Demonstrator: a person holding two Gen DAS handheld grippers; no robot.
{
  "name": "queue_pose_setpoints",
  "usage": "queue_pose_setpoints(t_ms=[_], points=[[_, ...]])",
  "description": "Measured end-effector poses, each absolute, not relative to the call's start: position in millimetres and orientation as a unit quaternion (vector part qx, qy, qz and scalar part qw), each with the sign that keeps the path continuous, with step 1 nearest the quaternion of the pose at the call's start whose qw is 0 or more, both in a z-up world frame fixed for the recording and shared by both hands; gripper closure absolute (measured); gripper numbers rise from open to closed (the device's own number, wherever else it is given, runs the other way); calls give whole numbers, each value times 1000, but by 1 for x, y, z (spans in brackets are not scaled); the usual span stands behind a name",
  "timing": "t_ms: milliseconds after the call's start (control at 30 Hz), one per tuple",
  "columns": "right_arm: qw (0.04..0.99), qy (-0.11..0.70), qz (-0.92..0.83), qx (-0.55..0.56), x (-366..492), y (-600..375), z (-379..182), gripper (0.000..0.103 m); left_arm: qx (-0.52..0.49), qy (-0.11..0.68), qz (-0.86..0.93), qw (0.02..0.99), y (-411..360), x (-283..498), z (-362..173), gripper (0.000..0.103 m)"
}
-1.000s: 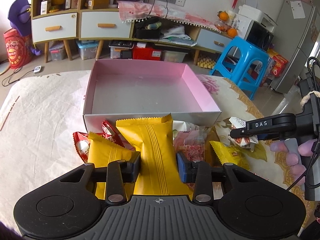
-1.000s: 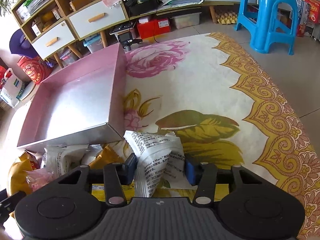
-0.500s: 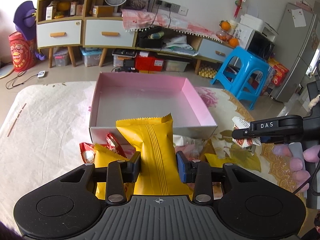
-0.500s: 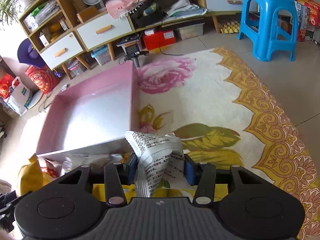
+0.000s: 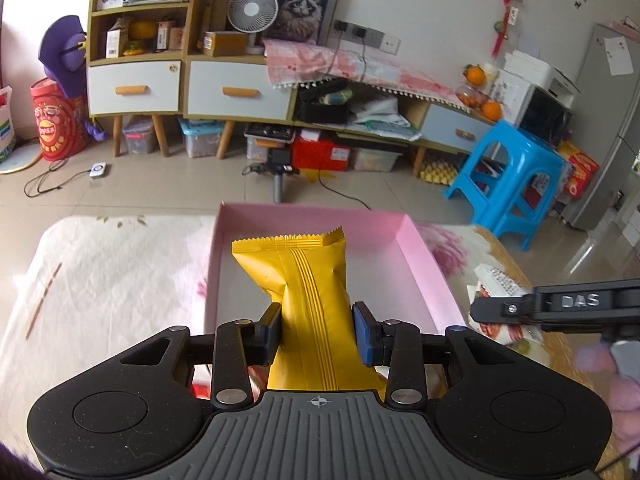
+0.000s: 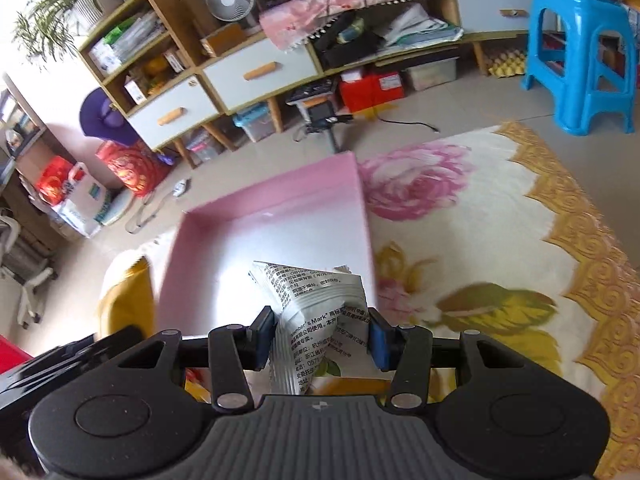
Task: Organize snacks
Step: 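Carry both snacks into the pink box and open both grippers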
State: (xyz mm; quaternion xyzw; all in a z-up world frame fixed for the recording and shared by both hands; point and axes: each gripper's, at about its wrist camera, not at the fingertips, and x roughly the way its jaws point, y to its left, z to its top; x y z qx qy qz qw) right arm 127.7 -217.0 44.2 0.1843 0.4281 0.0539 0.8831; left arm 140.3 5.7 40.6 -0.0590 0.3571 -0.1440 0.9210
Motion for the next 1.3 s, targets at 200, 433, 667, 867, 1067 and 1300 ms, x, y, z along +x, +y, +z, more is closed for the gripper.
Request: queue_pose_setpoints(t_ms=[200,433,667,867,1067,1300], points=[[886,423,87,169,157,-197,37,65,-58,353,-135,924,8,173,29,69],[881,441,101,140,179,-186,13,65,-42,364,-123,922,10,203,3,69],[883,441,96,130,192,-187,0,64,-30,377,-127,917,8,220,-18,69],[883,443,95,127,200,-188,-8,57,-35,376,-134,916,6,228,-27,68],[890,424,104,134,195,-190,2,37,-45,364,-142,919,7,222,-23,32],[897,410,101,132,179,-194,23,23,-46,359,-147,921,8,197,0,13]])
